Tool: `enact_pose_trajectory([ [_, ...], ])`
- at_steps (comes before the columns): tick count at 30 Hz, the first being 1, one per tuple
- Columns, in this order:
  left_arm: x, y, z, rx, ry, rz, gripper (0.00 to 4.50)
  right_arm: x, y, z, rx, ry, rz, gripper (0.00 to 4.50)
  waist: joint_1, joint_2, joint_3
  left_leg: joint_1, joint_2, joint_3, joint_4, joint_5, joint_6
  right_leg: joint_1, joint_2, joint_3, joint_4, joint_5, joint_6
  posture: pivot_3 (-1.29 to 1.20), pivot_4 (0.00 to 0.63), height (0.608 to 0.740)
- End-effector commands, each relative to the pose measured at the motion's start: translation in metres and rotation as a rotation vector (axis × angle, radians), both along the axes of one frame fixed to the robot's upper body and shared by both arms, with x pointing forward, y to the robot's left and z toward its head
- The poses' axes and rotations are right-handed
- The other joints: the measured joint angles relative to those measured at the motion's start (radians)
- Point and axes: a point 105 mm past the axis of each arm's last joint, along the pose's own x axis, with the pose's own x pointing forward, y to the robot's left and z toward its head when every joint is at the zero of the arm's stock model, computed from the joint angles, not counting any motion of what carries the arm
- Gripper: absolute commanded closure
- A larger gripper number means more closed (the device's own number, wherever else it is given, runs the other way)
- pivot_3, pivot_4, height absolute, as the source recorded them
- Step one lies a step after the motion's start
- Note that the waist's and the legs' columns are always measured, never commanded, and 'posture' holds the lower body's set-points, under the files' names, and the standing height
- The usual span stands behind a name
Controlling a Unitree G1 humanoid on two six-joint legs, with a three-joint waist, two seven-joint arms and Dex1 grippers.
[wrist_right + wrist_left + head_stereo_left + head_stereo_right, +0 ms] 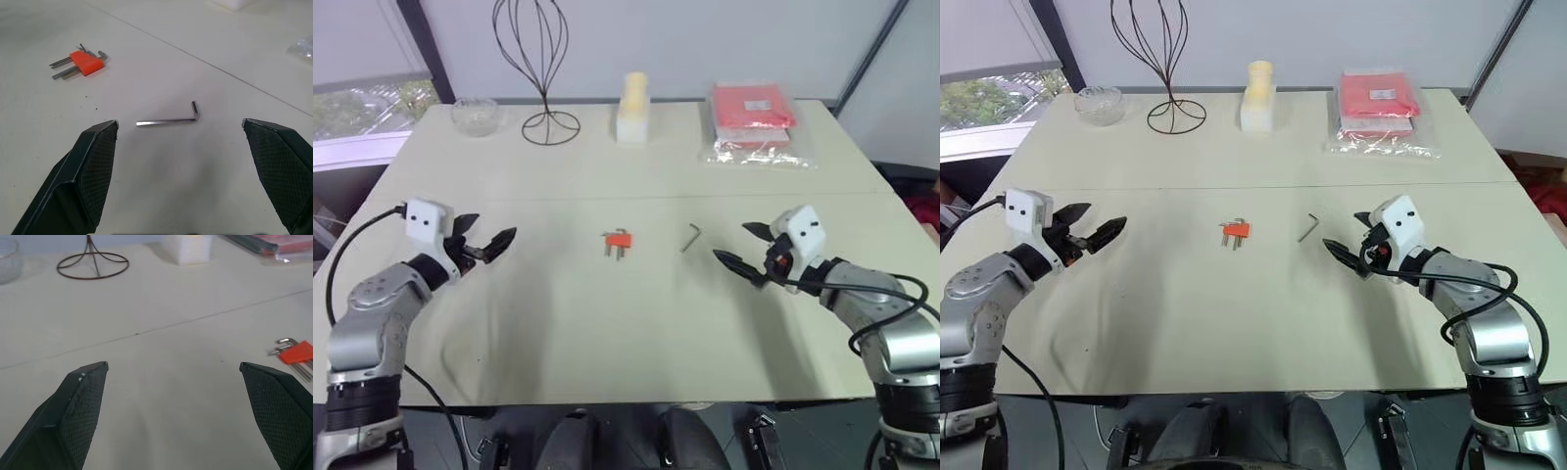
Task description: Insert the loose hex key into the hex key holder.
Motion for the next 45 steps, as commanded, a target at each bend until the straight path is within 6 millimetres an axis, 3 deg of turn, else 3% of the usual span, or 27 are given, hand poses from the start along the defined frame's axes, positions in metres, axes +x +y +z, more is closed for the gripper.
enact_pose_trajectory([
  [1,-0.004,-0.009,0.009,-0.002,-0.034,-0.052,0.01,0.002,-0.004,0.016,-0.016,-0.056,-0.011,0.28,-0.001,0.000,0.000,0.000,0.000,0.000,0.000,0.000,0.000,0.000,0.000,0.000,0.000,0.000,0.000,0.00,0.150,0.740],
  [28,0.003,-0.026,0.013,0.032,-0.038,-0.137,0.01,0.006,0.006,0.013,-0.010,-0.081,-0.031,0.28,0.000,0.000,0.000,0.000,0.000,0.000,0.000,0.000,0.000,0.000,0.000,0.000,0.000,0.000,0.000,0.00,0.150,0.740],
  [31,0.004,-0.032,0.016,0.069,-0.035,-0.201,0.01,0.013,0.019,0.013,-0.021,-0.095,0.021,0.28,-0.002,0.000,0.000,0.000,0.000,0.000,0.000,0.000,0.000,0.000,0.001,0.000,0.000,0.000,0.000,0.00,0.150,0.740],
  [38,-0.002,-0.042,0.025,0.205,0.063,-0.510,0.01,0.055,0.099,0.002,-0.091,-0.128,0.306,0.28,-0.030,0.001,0.002,0.001,0.001,0.000,-0.001,0.000,0.000,0.000,0.002,-0.001,0.000,0.000,0.000,0.00,0.150,0.740],
  [45,-0.002,-0.043,0.025,0.236,0.067,-0.564,0.01,0.083,0.133,-0.028,-0.221,-0.082,0.479,0.28,-0.035,0.002,0.002,0.000,0.000,0.001,-0.002,0.003,-0.005,-0.001,0.001,-0.001,0.000,0.000,0.000,0.00,0.150,0.740],
])
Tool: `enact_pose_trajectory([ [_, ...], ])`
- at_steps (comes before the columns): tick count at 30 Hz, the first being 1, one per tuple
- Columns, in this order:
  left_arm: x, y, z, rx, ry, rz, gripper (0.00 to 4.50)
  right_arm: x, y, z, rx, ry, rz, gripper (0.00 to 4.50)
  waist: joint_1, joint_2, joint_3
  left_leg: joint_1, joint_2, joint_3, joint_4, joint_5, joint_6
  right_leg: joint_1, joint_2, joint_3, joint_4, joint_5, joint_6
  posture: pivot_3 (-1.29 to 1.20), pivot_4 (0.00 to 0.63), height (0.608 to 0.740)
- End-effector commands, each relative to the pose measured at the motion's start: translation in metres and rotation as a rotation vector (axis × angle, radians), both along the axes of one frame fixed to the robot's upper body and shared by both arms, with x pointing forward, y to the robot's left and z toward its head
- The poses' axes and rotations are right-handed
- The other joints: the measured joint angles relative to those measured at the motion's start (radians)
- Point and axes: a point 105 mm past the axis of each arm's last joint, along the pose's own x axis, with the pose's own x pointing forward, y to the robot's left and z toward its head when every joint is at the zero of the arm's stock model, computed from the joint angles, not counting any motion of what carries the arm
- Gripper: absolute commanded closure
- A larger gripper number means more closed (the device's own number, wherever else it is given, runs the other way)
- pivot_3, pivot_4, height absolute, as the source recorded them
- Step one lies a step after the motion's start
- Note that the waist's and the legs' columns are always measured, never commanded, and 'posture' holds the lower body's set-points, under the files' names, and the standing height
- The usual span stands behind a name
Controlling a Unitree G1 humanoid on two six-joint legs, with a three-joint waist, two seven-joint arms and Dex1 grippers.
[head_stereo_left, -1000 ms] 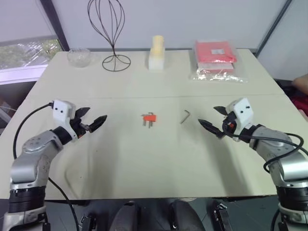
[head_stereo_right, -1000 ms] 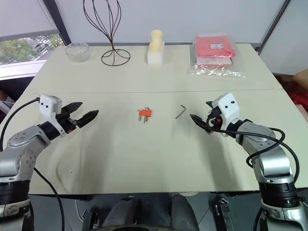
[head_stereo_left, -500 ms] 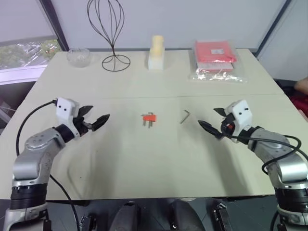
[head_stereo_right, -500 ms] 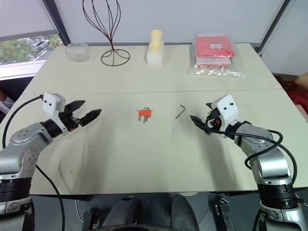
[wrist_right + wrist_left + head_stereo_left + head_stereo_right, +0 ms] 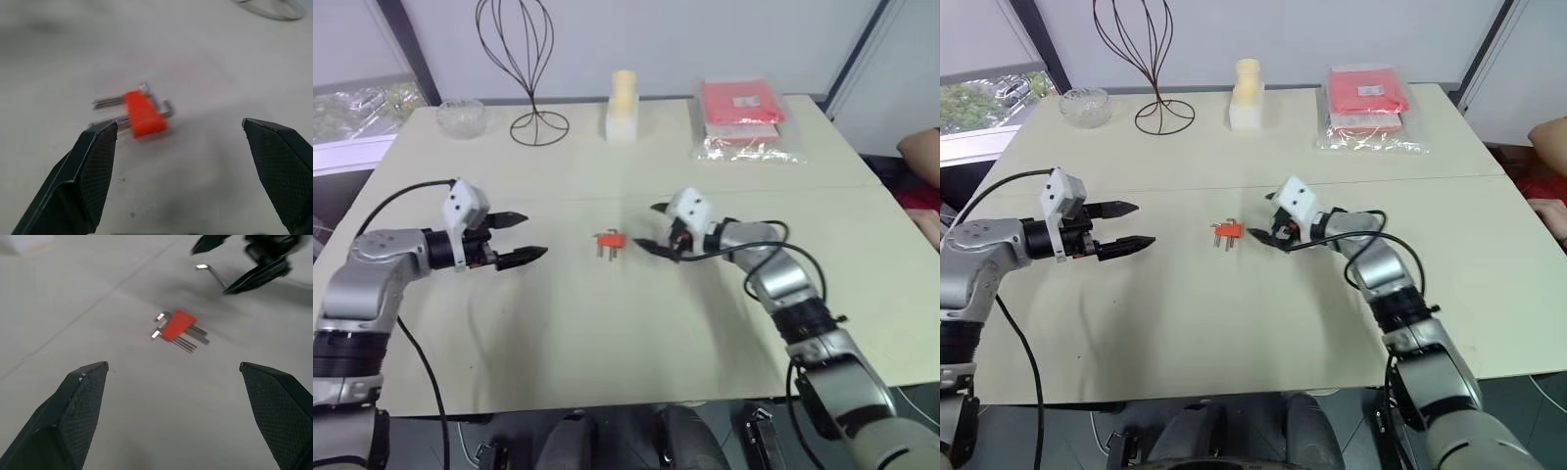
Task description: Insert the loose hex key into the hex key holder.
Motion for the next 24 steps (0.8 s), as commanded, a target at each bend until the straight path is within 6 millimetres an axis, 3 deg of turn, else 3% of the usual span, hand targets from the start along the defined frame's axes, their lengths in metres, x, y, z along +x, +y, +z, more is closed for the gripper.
enact_pose_trajectory([
  [1,-0.003,-0.005,0.013,0.000,-0.058,-0.020,0.01,0.013,0.011,0.004,-0.021,-0.026,0.056,0.28,-0.002,0.000,0.001,0.000,0.000,0.000,0.000,0.000,0.000,0.000,0.000,0.000,0.000,0.000,0.000,0.00,0.150,0.740],
  [9,-0.027,-0.016,-0.004,-0.036,-0.037,0.011,0.01,0.018,0.029,-0.007,-0.057,0.023,0.132,0.28,-0.026,0.001,0.001,0.000,0.000,-0.001,-0.001,0.000,-0.001,-0.001,0.000,0.000,0.001,0.000,0.000,0.00,0.150,0.740],
  [23,-0.029,-0.017,-0.008,-0.077,-0.055,0.094,0.01,0.018,0.052,-0.012,-0.068,0.073,0.155,0.28,-0.027,0.001,0.001,0.000,0.001,-0.001,0.000,0.001,-0.001,-0.001,0.000,0.001,0.002,0.000,0.000,0.00,0.150,0.740],
  [24,-0.030,-0.017,-0.008,-0.079,-0.057,0.098,0.00,0.017,0.053,-0.012,-0.052,0.091,0.153,0.85,-0.027,0.001,0.001,0.000,0.001,-0.001,0.000,0.001,-0.001,-0.001,0.000,0.001,0.002,0.000,0.000,0.00,0.150,0.740],
])
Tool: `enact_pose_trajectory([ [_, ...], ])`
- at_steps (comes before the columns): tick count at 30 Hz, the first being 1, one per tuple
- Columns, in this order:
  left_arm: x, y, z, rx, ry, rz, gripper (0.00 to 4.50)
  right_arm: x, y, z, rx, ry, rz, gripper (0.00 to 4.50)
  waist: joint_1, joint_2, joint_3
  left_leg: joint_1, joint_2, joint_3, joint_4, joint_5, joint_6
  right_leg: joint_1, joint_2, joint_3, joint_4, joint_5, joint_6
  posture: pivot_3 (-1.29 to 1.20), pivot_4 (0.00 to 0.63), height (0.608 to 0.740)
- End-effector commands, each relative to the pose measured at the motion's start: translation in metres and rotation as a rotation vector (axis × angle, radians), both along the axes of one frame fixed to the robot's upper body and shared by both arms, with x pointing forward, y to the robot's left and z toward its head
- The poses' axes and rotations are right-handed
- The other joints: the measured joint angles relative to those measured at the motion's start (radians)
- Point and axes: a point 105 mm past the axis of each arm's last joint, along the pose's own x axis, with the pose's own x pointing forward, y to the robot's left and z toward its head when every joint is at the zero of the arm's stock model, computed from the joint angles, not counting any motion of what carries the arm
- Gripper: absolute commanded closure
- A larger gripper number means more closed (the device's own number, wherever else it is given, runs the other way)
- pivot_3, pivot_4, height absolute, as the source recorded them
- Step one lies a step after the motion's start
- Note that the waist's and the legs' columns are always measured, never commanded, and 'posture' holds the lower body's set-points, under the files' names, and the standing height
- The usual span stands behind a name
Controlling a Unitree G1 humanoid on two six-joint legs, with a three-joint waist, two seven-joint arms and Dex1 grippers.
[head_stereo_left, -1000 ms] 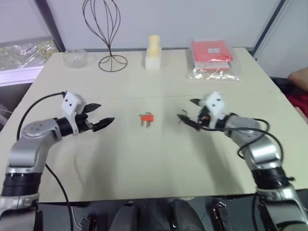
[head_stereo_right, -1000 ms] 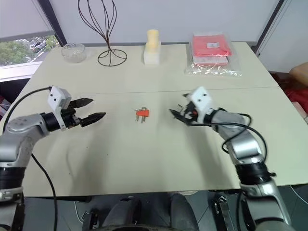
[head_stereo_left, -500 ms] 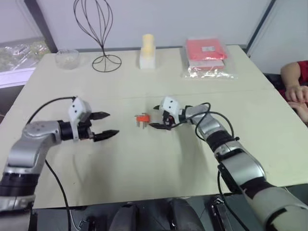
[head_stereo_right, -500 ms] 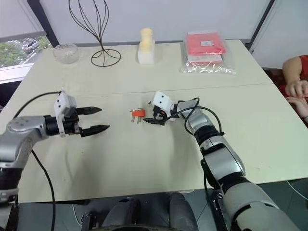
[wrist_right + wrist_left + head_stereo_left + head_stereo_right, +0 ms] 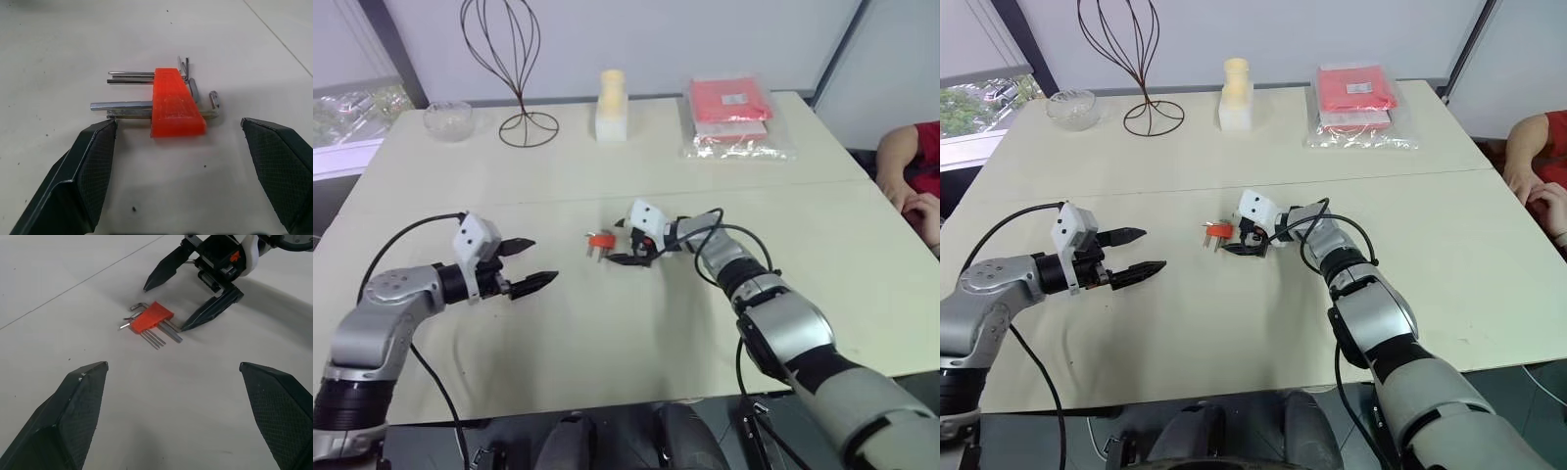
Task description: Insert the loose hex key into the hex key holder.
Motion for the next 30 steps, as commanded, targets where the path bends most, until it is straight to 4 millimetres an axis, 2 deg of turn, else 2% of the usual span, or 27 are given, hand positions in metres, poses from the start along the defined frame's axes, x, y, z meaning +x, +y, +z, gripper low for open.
enact_pose_trajectory([
  [1,-0.002,-0.001,0.013,-0.011,-0.062,0.009,0.00,0.001,0.010,0.009,0.040,0.020,0.006,1.14,0.001,0.000,0.000,0.000,0.000,0.000,0.000,0.000,0.000,0.000,0.000,0.000,0.000,0.000,0.000,0.00,0.150,0.740],
  [5,-0.002,0.001,0.011,-0.012,-0.067,0.035,0.00,-0.001,0.011,0.005,0.025,0.027,0.014,3.34,0.002,0.000,0.000,0.000,0.000,0.000,0.000,0.000,0.000,0.000,0.000,0.000,0.000,0.000,0.000,0.00,0.150,0.740],
  [6,-0.002,0.001,0.010,-0.013,-0.067,0.038,0.00,-0.001,0.012,0.005,0.027,0.029,0.012,3.53,0.002,0.000,0.000,0.000,0.000,0.000,0.000,0.000,0.000,0.000,0.000,0.000,0.000,0.000,0.000,0.00,0.150,0.740],
  [10,-0.002,0.001,0.010,-0.015,-0.070,0.045,0.00,0.002,0.010,0.010,0.018,-0.004,0.004,3.53,0.002,0.000,0.000,0.000,0.000,0.000,0.000,0.000,0.000,0.000,0.000,0.000,0.000,0.000,0.000,0.00,0.150,0.740],
  [14,0.004,0.007,0.014,-0.039,-0.071,0.058,0.00,0.008,0.008,0.047,-0.023,-0.211,0.079,3.53,0.005,0.001,0.001,0.000,0.000,0.000,0.000,0.000,0.000,0.000,0.000,0.000,0.000,0.000,0.000,0.00,0.150,0.740],
  [17,0.014,0.011,0.023,-0.061,-0.075,0.051,0.00,0.007,0.006,0.088,-0.137,-0.514,0.203,3.53,0.005,0.002,0.001,-0.001,-0.001,0.000,0.001,0.000,-0.001,0.000,-0.001,0.000,0.000,0.000,0.000,0.00,0.150,0.740],
  [19,0.025,0.006,0.036,-0.099,-0.085,0.005,0.00,0.001,0.005,0.122,-0.207,-0.805,0.279,3.53,0.004,0.002,0.002,0.000,-0.001,0.000,0.000,0.000,-0.001,0.000,0.000,0.000,0.000,0.000,0.000,0.00,0.150,0.740],
  [21,0.038,-0.001,0.051,-0.161,-0.101,-0.024,0.00,-0.004,0.004,0.139,-0.313,-1.075,0.332,3.53,0.008,0.002,0.002,-0.004,-0.001,-0.001,0.001,0.002,-0.003,-0.004,0.000,-0.002,0.002,0.000,0.000,0.00,0.150,0.740],
  [23,0.054,-0.006,0.073,-0.295,-0.100,-0.020,0.00,-0.010,0.005,0.151,-0.329,-1.251,0.365,3.53,0.009,0.002,0.002,-0.003,-0.002,-0.001,0.001,0.002,-0.003,-0.003,-0.001,-0.002,0.002,0.000,0.000,0.00,0.150,0.740],
  [25,0.066,-0.015,0.089,-0.369,-0.096,-0.068,0.00,-0.015,0.005,0.159,-0.286,-1.338,0.368,3.53,0.006,0.001,0.001,-0.003,-0.003,-0.002,0.002,0.002,-0.003,-0.003,-0.001,-0.002,0.001,0.000,0.000,0.00,0.150,0.740],
  [27,0.072,-0.022,0.093,-0.374,-0.085,-0.117,0.00,-0.017,0.005,0.162,-0.272,-1.388,0.364,3.53,-0.003,0.000,0.001,-0.003,-0.005,-0.001,0.001,0.002,-0.003,-0.003,0.000,-0.002,0.001,0.000,0.000,0.00,0.150,0.740],
  [30,0.077,-0.030,0.089,-0.335,-0.076,-0.171,0.00,-0.017,0.004,0.166,-0.253,-1.434,0.350,3.53,-0.023,0.001,0.001,-0.002,-0.005,0.000,-0.001,0.002,-0.003,-0.003,0.000,-0.001,0.002,0.000,0.000,0.00,0.150,0.740],
])
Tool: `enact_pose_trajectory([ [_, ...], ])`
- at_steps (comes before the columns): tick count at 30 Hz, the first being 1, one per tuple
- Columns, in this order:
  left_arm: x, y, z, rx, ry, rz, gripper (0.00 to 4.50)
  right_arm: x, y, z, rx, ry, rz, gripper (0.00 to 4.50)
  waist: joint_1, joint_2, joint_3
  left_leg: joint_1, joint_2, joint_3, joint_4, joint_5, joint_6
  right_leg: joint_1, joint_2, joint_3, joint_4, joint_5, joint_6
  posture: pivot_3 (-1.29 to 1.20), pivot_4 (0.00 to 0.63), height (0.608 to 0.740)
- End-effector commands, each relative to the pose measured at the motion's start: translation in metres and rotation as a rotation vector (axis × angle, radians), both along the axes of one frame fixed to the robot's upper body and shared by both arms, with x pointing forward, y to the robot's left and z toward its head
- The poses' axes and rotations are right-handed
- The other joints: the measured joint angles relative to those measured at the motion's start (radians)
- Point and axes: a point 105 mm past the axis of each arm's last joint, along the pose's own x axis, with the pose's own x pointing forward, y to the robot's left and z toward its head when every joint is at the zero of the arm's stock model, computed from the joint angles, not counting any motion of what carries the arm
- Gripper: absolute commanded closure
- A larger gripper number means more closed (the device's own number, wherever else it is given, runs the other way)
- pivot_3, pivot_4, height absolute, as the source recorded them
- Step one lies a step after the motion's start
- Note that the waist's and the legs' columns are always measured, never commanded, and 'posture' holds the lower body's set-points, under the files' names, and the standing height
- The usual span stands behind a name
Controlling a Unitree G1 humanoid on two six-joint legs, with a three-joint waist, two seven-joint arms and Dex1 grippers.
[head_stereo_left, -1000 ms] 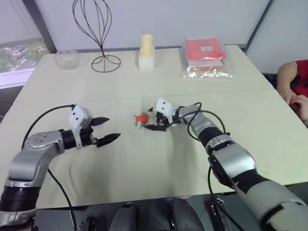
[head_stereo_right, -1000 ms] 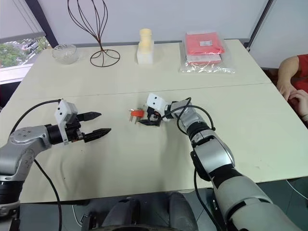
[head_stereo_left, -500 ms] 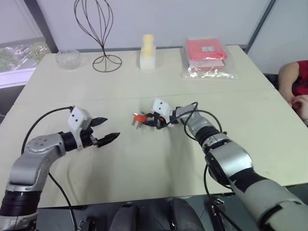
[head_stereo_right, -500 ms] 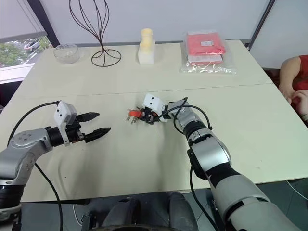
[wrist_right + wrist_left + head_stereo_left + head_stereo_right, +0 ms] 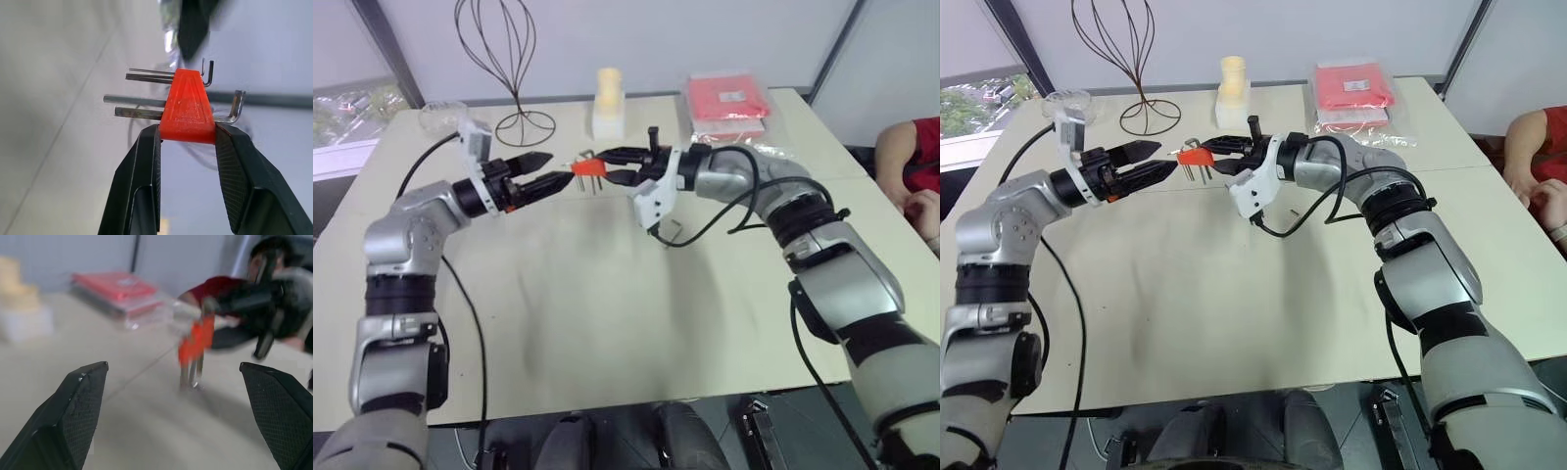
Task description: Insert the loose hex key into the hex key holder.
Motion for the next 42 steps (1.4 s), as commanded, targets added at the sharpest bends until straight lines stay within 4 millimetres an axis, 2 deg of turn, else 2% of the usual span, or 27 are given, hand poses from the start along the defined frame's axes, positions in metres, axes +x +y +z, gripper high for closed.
enact_pose_trajectory([
  [1,0.004,-0.008,-0.002,0.024,-0.005,-0.060,0.00,-0.005,0.001,0.023,0.055,-0.096,0.035,3.53,-0.008,0.000,0.000,0.000,0.000,0.000,0.000,0.000,0.000,0.000,0.000,0.000,0.000,0.000,0.000,0.00,0.150,0.740],
  [4,0.010,-0.025,0.001,0.022,-0.003,-0.133,0.00,-0.005,0.002,0.025,0.071,-0.113,0.042,3.53,-0.011,0.000,0.000,0.000,0.000,0.000,0.000,0.000,0.000,0.000,0.001,0.000,0.000,0.000,0.000,0.00,0.150,0.740],
  [7,0.016,-0.032,0.003,0.011,-0.009,-0.152,0.00,-0.005,0.002,0.025,0.076,-0.117,0.040,3.53,-0.011,0.000,0.000,0.000,0.000,0.000,0.000,0.000,0.000,0.000,0.000,0.000,0.000,0.000,0.000,0.00,0.150,0.740],
  [21,0.023,-0.046,0.011,-0.055,-0.007,-0.190,0.00,-0.003,0.005,0.015,0.079,-0.092,0.026,3.53,-0.013,0.000,0.000,0.000,0.000,-0.001,0.001,0.000,0.000,0.000,0.000,0.000,0.000,0.000,0.000,0.00,0.150,0.740],
  [22,0.023,-0.046,0.011,-0.060,-0.007,-0.192,0.51,-0.003,0.005,0.015,0.079,-0.091,0.026,3.53,-0.013,0.000,0.000,0.000,0.000,-0.001,0.001,0.000,0.000,0.000,0.000,0.000,0.000,0.000,0.000,0.00,0.150,0.740],
  [23,0.023,-0.047,0.012,-0.065,-0.009,-0.192,0.71,-0.003,0.006,0.015,0.079,-0.090,0.026,3.53,-0.013,0.000,0.000,0.000,0.000,0.000,0.001,0.000,0.000,0.000,0.000,0.000,0.000,0.000,0.000,0.00,0.150,0.740],
  [24,0.023,-0.047,0.013,-0.070,-0.009,-0.195,1.14,-0.003,0.006,0.014,0.079,-0.088,0.025,3.53,-0.013,0.000,0.000,0.000,0.000,0.000,0.001,0.000,0.000,0.000,0.000,0.000,0.000,0.000,0.000,0.00,0.150,0.740],
  [30,0.022,-0.048,0.016,-0.083,-0.014,-0.199,1.14,-0.003,0.004,0.012,0.074,-0.080,0.022,3.53,-0.014,0.000,0.000,0.000,0.000,-0.001,0.001,0.000,0.000,0.000,0.000,0.000,0.000,0.000,0.000,0.00,0.150,0.740],
  [33,0.022,-0.049,0.015,-0.083,-0.017,-0.195,2.08,-0.003,0.005,0.011,0.075,-0.077,0.022,3.53,-0.014,0.000,0.000,0.000,0.000,-0.001,0.001,0.000,0.000,0.000,0.000,0.000,0.000,0.000,0.000,0.00,0.150,0.740],
  [34,0.022,-0.049,0.014,-0.084,-0.015,-0.195,2.51,-0.003,0.005,0.011,0.075,-0.076,0.021,3.53,-0.013,0.000,0.000,0.000,0.000,-0.001,0.001,0.000,0.000,0.000,0.000,0.000,0.000,0.000,0.000,0.00,0.150,0.740],
  [35,0.022,-0.049,0.014,-0.083,-0.015,-0.196,3.18,-0.003,0.005,0.011,0.075,-0.075,0.021,3.53,-0.013,0.000,0.000,0.000,0.000,-0.001,0.001,0.000,0.000,0.000,0.000,0.000,0.000,0.000,0.000,0.00,0.150,0.740],
  [38,0.021,-0.050,0.009,-0.064,-0.011,-0.199,4.46,-0.002,0.005,0.011,0.076,-0.073,0.019,3.53,-0.014,0.000,0.000,0.000,0.000,-0.001,0.001,0.000,0.000,0.000,0.000,0.000,0.000,0.000,0.000,0.00,0.150,0.740],
  [42,0.021,-0.049,0.006,-0.055,-0.008,-0.200,4.46,-0.002,0.005,0.011,0.080,-0.068,0.016,3.53,-0.015,0.000,0.000,0.000,0.000,-0.001,0.001,0.000,0.000,0.000,0.000,0.000,0.000,0.000,0.000,0.00,0.150,0.740],
])
